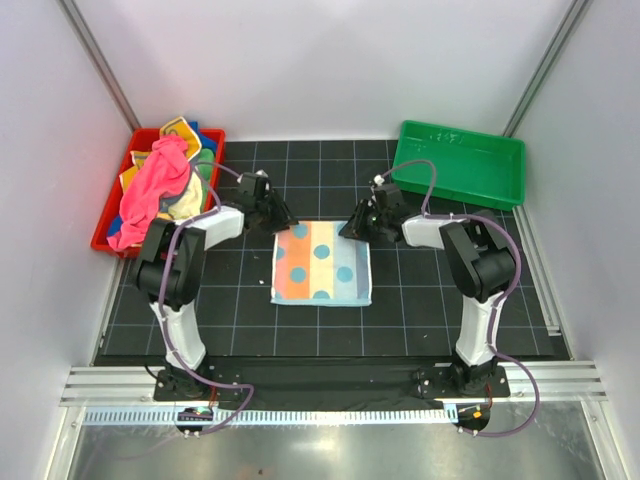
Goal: Fold and stack the towels
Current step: Fold the towel
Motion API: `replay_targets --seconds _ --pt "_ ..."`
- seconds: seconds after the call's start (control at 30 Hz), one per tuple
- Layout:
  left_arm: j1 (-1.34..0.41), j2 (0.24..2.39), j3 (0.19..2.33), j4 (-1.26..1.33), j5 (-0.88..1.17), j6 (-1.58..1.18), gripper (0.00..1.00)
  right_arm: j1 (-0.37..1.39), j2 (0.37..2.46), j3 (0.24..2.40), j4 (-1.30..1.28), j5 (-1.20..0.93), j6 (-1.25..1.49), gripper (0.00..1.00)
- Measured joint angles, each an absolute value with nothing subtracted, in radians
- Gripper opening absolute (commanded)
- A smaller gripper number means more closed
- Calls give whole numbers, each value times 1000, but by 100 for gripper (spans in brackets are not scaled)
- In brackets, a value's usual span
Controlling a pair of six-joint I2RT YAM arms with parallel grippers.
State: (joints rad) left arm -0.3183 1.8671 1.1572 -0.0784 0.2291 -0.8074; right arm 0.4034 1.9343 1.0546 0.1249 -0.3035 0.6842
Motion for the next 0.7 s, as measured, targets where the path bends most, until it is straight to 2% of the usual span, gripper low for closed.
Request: replay_targets --seconds 0.17,0.7 --pt "-312 1941 1167 -70 186 -802 37 366 1967 1062 196 -354 715 31" --pt "-308 1944 1180 -45 116 -802 39 265 1952 1021 245 -374 765 31"
